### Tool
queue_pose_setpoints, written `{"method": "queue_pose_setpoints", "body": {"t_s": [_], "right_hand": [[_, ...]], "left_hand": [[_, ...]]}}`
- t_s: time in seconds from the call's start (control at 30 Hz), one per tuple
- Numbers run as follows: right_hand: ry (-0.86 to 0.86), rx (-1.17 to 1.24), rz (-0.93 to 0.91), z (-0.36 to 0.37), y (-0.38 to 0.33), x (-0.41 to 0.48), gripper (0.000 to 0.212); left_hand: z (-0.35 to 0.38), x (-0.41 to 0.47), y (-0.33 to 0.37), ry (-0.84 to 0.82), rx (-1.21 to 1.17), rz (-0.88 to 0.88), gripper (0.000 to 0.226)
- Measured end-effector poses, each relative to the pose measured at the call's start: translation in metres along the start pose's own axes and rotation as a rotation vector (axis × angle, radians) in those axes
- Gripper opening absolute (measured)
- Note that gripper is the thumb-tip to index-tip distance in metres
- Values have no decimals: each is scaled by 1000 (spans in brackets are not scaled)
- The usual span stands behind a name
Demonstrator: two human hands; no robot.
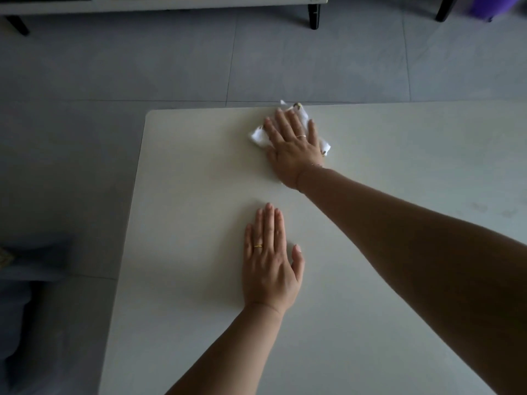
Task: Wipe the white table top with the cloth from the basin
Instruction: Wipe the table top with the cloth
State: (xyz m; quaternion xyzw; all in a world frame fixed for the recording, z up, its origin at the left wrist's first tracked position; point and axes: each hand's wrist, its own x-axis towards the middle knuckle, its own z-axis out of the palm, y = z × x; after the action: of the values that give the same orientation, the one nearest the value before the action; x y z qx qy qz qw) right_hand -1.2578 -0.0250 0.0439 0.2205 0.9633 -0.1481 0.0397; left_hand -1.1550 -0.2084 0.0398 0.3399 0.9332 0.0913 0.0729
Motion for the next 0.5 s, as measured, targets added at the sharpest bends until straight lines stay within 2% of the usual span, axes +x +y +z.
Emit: {"method": "queue_pose_setpoints", "body": {"t_s": [0.07, 0.13, 0.37, 0.5], "right_hand": [[-17, -12, -94, -2, 9, -3, 57], [2, -18, -91, -9, 36, -8, 54], [96, 5, 367, -46, 180, -45, 53], [101, 36, 524, -46, 176, -42, 56]], "left_hand": [[0, 0, -1, 0, -1, 6, 67], [0, 0, -1, -1, 4, 14, 67], [1, 1, -2, -3, 23, 19, 66], [1, 2, 0, 6, 39, 19, 66]]}}
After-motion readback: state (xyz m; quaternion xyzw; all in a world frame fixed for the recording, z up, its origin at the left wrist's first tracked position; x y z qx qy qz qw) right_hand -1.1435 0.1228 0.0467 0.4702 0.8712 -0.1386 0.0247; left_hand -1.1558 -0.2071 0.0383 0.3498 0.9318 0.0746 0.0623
